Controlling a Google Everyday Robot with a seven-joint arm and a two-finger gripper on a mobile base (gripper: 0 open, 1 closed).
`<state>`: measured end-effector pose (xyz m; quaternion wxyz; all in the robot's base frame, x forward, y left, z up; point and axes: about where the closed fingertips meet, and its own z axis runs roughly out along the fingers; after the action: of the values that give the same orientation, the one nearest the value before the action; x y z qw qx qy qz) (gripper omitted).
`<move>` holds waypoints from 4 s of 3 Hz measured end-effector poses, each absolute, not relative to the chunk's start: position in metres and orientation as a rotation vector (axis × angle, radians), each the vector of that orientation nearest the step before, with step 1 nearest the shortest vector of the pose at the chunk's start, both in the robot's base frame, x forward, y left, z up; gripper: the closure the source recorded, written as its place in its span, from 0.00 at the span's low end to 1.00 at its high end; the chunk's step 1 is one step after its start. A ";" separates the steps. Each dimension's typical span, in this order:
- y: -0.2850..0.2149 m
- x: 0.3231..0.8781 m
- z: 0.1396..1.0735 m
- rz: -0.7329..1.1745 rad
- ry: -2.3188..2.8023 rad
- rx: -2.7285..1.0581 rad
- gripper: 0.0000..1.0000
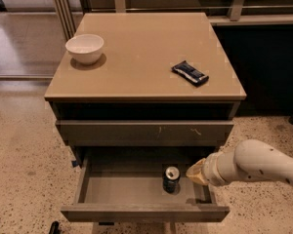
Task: Pick pepsi can from middle drawer and place on counter
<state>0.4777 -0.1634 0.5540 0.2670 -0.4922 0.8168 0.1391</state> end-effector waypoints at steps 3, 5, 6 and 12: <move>-0.162 0.472 0.526 0.363 2.183 -1.328 0.46; -0.151 0.483 0.486 0.403 2.171 -1.294 0.34; -0.141 0.492 0.467 0.433 2.161 -1.268 0.37; -0.097 0.516 0.434 0.528 2.081 -1.275 0.97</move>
Offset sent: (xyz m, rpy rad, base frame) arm -0.0114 -0.0055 -0.0105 -0.0271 -0.0452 0.0105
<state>0.5158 -0.0971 0.4337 0.3167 -0.4844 0.7905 0.2005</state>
